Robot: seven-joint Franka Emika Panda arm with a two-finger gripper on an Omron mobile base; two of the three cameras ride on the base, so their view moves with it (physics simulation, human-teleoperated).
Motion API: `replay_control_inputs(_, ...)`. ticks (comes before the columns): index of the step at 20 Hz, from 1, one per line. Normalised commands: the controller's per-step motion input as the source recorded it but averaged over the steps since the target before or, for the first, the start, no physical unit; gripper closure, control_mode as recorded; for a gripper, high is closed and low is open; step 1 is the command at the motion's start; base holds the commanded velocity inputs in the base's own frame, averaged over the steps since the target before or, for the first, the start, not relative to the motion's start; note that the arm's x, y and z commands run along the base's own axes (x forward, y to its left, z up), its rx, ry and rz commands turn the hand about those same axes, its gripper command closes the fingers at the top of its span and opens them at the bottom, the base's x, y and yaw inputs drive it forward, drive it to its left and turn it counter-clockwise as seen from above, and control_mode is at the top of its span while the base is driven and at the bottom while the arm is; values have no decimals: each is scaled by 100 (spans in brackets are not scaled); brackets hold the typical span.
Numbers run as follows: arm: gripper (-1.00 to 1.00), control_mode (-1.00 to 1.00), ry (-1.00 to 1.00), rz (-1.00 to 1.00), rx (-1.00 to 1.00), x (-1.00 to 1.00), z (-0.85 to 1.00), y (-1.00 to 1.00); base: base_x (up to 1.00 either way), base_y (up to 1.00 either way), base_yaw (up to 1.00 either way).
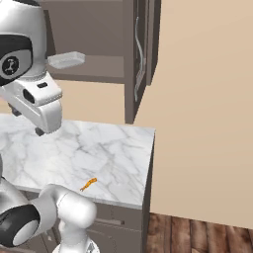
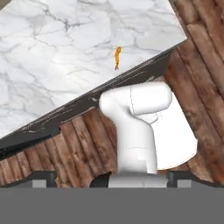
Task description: Retrieve the tupperware from the cabinet, then place the raw meat into the tupperware to avoid contamination.
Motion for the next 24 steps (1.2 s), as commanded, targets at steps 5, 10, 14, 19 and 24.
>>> replay_control_inputs(5, -100, -100, 7, -1, 31, 82, 0, 0, 0, 0, 0)
replay_control_inputs(10, -100, -100, 6, 0, 31, 73, 0, 6, 0, 0, 0)
replay_control_inputs(14, -100, -100, 8, 0, 26, 67, 0, 23, 0, 0, 0)
replay_control_inputs(19, -100, -100, 11, 0, 16, 60, 0, 27, 0, 0, 0)
replay_control_inputs(24, -100, -100, 10, 4, 6, 55, 0, 35, 0, 0, 0)
